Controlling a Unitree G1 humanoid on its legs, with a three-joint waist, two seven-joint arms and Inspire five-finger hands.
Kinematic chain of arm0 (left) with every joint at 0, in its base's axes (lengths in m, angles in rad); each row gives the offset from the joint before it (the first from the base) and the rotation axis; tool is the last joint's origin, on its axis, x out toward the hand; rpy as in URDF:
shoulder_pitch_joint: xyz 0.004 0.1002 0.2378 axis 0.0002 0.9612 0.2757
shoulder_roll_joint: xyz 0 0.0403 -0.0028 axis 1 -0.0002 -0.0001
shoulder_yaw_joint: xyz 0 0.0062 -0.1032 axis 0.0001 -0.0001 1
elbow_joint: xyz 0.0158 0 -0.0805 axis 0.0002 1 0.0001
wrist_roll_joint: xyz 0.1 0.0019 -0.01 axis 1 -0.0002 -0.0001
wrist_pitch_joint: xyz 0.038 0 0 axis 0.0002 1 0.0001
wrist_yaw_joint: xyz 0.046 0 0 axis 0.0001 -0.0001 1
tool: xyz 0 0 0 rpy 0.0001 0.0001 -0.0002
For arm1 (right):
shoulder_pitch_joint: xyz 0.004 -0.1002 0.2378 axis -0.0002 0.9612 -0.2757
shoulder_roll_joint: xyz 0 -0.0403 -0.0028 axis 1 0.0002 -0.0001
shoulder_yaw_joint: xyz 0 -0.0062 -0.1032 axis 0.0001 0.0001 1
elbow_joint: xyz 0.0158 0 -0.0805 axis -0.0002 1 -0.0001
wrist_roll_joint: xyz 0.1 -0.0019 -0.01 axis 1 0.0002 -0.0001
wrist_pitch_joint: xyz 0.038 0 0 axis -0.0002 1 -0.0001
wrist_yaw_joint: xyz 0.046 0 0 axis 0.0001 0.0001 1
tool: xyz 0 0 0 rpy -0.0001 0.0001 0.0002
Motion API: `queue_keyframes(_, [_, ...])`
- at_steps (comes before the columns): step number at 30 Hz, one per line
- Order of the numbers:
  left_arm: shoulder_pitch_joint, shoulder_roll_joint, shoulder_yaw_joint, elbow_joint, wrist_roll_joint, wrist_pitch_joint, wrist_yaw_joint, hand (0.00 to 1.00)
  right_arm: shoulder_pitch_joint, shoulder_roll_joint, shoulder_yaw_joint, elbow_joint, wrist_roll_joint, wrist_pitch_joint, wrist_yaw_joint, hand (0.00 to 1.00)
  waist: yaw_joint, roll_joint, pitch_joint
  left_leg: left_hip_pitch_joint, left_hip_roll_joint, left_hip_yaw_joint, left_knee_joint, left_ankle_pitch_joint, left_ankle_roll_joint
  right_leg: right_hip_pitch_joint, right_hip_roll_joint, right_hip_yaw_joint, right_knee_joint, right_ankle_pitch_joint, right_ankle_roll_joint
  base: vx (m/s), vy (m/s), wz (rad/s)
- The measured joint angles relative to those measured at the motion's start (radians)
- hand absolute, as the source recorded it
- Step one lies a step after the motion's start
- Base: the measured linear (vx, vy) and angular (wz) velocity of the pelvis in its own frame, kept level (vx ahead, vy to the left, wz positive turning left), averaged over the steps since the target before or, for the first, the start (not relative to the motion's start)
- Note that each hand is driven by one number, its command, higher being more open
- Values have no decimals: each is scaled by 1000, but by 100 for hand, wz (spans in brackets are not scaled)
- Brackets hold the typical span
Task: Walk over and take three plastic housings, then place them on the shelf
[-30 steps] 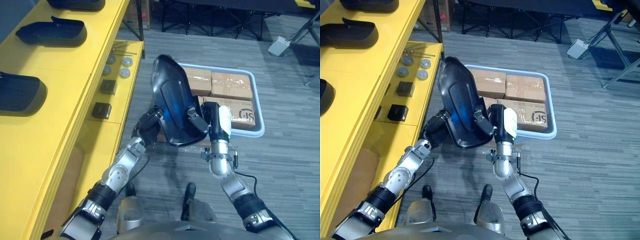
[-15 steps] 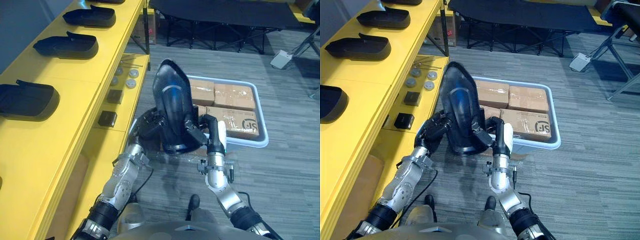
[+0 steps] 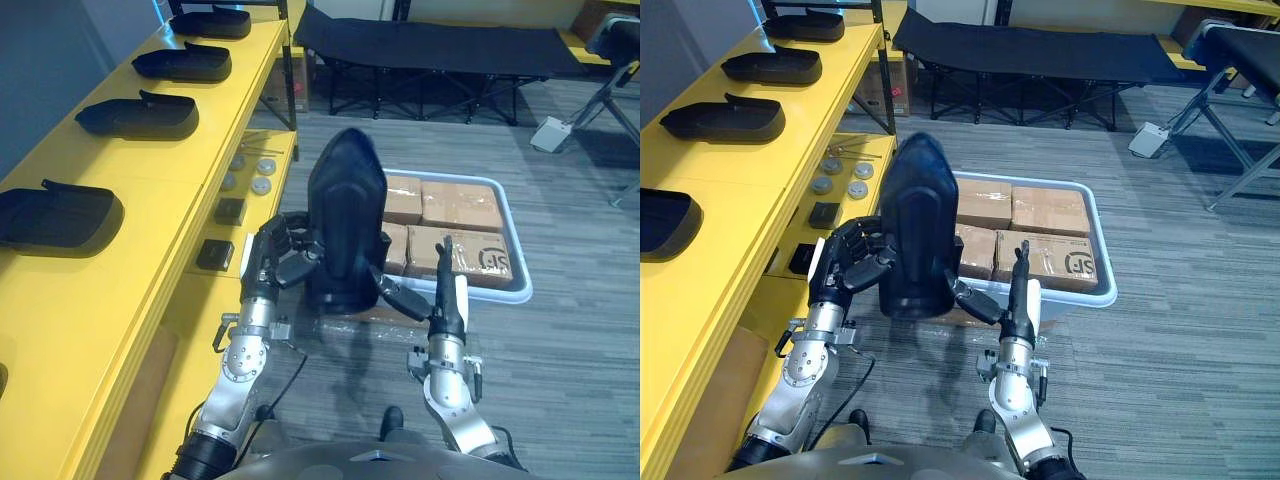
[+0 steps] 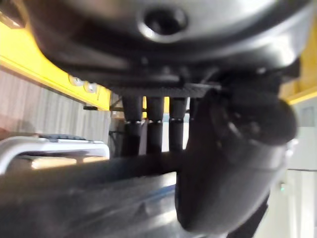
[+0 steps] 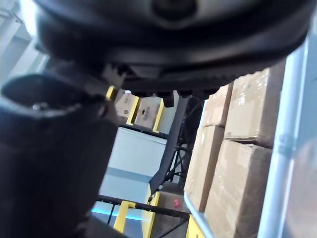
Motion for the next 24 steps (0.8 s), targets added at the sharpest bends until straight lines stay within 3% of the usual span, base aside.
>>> queue_keyframes(5, [27,1,-5,68,78,1,83,0,20,11,0,4,0,0,8,100,-16,0,0,0,-1,9,-8,4,0,-9,0,8,0,5,7,22,11,-5])
queue_keyframes(9, [28,2,3,100,205,2,225,0,23,31,-9,41,35,-14,16,100,-17,0,0,3,-2,15,-10,4,-1,-11,0,15,0,5,6,20,10,-4])
queue_keyframes(13, [28,3,117,154,239,4,380,0,56,39,-94,50,108,-47,13,100,-21,0,0,18,-2,24,-13,2,-1,-5,0,22,0,3,4,6,12,-5])
queue_keyframes(17, [34,8,195,193,222,6,445,0,81,37,-148,80,110,-63,6,100,-28,-6,-4,19,-2,26,-12,2,-1,-4,-1,23,0,3,3,0,0,0])
queue_keyframes(24, [55,3,220,195,109,4,454,0,100,57,-154,85,109,-67,15,100,-42,-24,-15,32,-3,34,-14,2,-1,2,-2,31,0,3,4,-4,5,-2])
